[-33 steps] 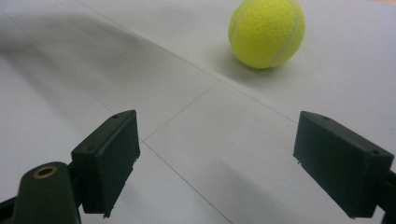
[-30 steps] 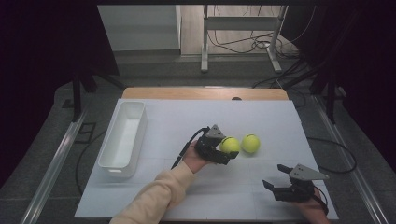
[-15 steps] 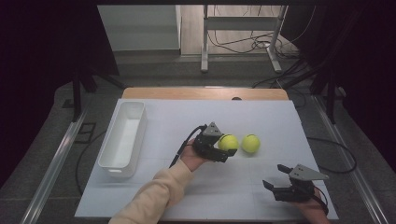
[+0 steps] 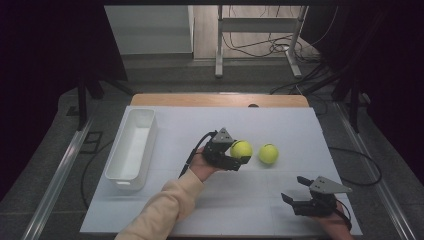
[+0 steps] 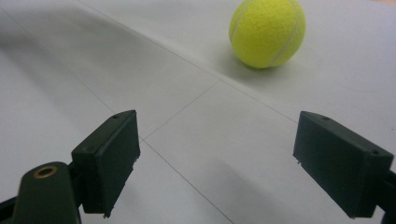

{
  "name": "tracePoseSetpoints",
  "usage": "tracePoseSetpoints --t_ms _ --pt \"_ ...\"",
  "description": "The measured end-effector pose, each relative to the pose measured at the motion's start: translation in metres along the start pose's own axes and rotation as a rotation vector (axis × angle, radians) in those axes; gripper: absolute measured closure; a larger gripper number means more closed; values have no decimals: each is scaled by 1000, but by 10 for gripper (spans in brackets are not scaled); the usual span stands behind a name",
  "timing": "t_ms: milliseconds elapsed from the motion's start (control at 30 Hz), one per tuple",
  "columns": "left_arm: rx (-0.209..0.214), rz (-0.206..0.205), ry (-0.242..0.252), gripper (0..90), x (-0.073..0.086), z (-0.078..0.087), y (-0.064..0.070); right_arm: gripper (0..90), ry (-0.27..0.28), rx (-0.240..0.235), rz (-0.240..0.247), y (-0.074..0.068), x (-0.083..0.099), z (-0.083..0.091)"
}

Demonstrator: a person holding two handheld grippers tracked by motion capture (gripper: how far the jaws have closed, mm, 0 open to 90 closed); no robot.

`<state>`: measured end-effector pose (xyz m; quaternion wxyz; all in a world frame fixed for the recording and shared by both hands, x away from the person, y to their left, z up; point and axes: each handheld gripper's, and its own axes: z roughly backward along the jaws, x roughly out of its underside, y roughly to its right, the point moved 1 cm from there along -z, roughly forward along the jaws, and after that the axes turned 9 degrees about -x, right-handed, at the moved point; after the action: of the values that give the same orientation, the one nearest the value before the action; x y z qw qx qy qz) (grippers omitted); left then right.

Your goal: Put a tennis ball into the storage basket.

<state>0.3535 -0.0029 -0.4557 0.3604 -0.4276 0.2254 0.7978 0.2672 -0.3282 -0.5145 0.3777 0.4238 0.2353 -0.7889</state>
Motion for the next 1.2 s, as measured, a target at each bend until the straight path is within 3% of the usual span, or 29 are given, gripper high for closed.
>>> tracePoseSetpoints --t_ms 1200 --pt "-60 65 78 256 -7 41 -37 149 -4 5 1 0 0 0"
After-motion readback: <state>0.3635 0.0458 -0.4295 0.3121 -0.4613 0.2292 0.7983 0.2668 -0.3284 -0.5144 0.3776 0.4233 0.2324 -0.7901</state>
